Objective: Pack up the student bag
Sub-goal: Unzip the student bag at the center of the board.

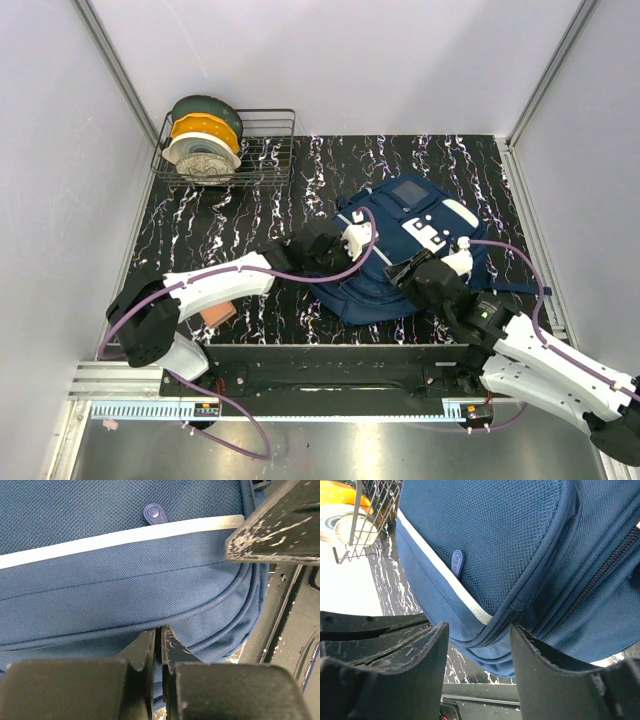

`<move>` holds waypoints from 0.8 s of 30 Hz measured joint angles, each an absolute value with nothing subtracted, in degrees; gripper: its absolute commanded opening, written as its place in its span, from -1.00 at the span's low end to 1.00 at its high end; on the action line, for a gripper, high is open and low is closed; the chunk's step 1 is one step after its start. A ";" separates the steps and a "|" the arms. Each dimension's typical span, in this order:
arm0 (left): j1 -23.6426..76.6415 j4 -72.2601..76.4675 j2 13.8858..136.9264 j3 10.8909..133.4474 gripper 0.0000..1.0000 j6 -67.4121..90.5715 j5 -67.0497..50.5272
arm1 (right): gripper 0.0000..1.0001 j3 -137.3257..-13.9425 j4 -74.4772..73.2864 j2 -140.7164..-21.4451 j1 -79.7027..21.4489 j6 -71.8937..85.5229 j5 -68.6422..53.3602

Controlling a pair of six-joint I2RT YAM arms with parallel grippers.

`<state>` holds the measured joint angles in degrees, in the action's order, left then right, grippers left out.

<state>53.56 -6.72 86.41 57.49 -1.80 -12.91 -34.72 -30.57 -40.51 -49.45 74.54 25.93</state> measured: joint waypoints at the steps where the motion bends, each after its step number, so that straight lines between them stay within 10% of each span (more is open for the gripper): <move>1: 53.56 -6.72 86.30 57.49 -1.00 -1.67 -12.95 | 0.00 -34.72 -30.26 -41.39 -49.45 75.13 25.96; 8: 53.54 -7.55 83.72 57.47 -1.00 -1.67 -12.95 | -1.00 -34.72 -29.82 -43.20 -49.17 76.69 26.85; 24: 51.31 -8.25 83.24 57.47 -1.00 -2.46 -9.98 | -1.00 -35.20 -32.10 -37.65 -46.85 74.41 24.99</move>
